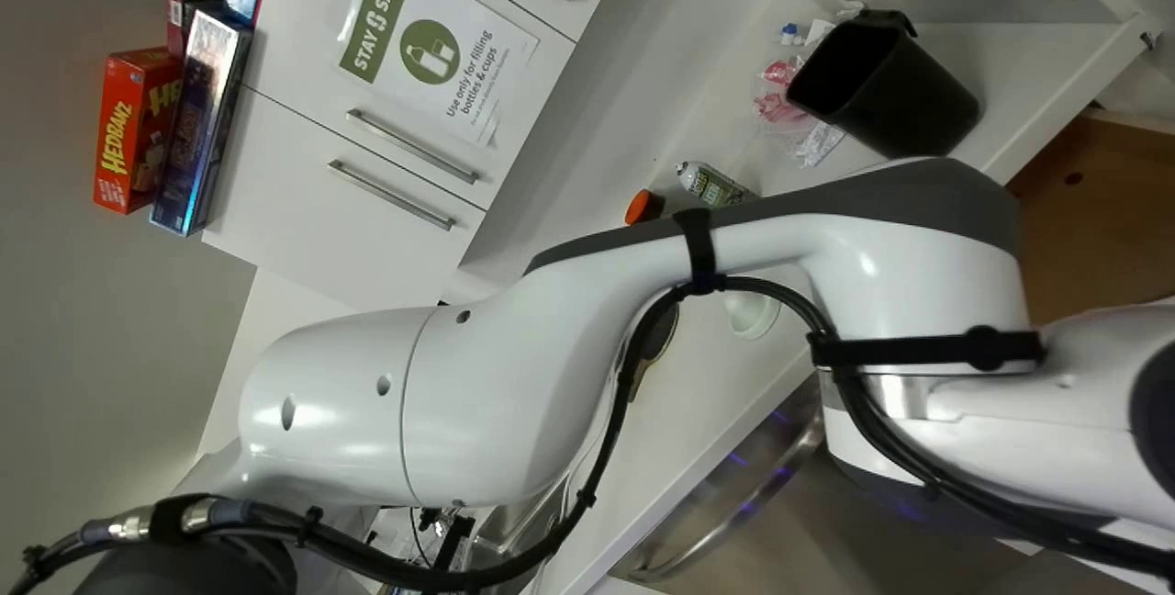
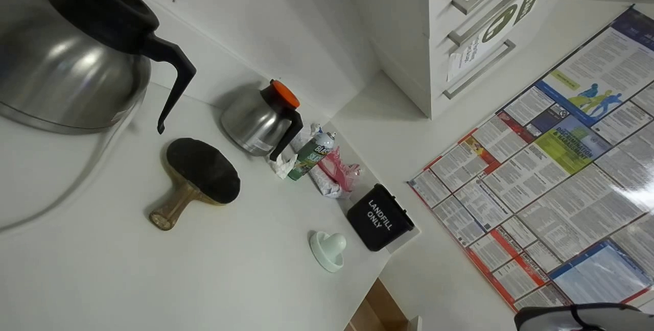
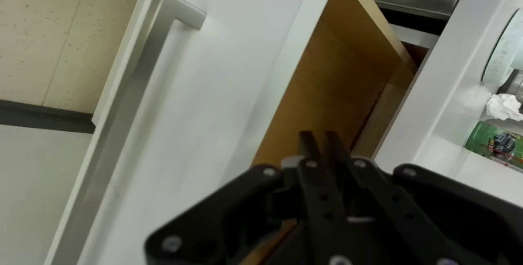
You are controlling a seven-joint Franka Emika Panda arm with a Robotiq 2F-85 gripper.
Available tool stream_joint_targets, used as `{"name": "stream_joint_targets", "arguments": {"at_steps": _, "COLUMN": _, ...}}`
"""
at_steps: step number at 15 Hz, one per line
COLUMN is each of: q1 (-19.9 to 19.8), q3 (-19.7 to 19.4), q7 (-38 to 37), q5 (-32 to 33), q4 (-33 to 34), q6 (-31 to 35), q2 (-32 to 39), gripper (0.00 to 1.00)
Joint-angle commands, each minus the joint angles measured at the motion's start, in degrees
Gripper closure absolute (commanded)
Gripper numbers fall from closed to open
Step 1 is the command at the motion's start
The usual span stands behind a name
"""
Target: Open the topmost drawer, remove the white object from the drawer and place it on the counter, close the open drawer
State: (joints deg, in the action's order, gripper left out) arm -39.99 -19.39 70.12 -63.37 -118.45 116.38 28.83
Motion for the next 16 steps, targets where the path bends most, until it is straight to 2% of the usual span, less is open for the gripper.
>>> {"name": "stream_joint_targets", "arguments": {"at_steps": 1, "q1": -4.3, "q3": 0.1, "q7": -2.3, "q5": -1.9, "q4": 4.5, "q6": -5.3, "q2": 3.9, "gripper": 1.0}}
{"name": "stream_joint_targets", "arguments": {"at_steps": 8, "q1": -10.3, "q3": 2.4, "q7": -2.8, "q5": -7.7, "q4": 9.9, "q6": -10.3, "q2": 11.3, "gripper": 1.0}}
{"name": "stream_joint_targets", "arguments": {"at_steps": 13, "q1": -11.9, "q3": 2.9, "q7": -5.4, "q5": -10.9, "q4": 13.7, "q6": -14.2, "q2": 16.3, "gripper": 1.0}}
{"name": "stream_joint_targets", "arguments": {"at_steps": 14, "q1": -10.7, "q3": 2.1, "q7": -2.7, "q5": -9.9, "q4": 10.5, "q6": -13.2, "q2": 13.3, "gripper": 0.99}}
{"name": "stream_joint_targets", "arguments": {"at_steps": 16, "q1": -11.0, "q3": 2.2, "q7": -3.5, "q5": -10.2, "q4": 11.8, "q6": -13.2, "q2": 14.9, "gripper": 0.99}}
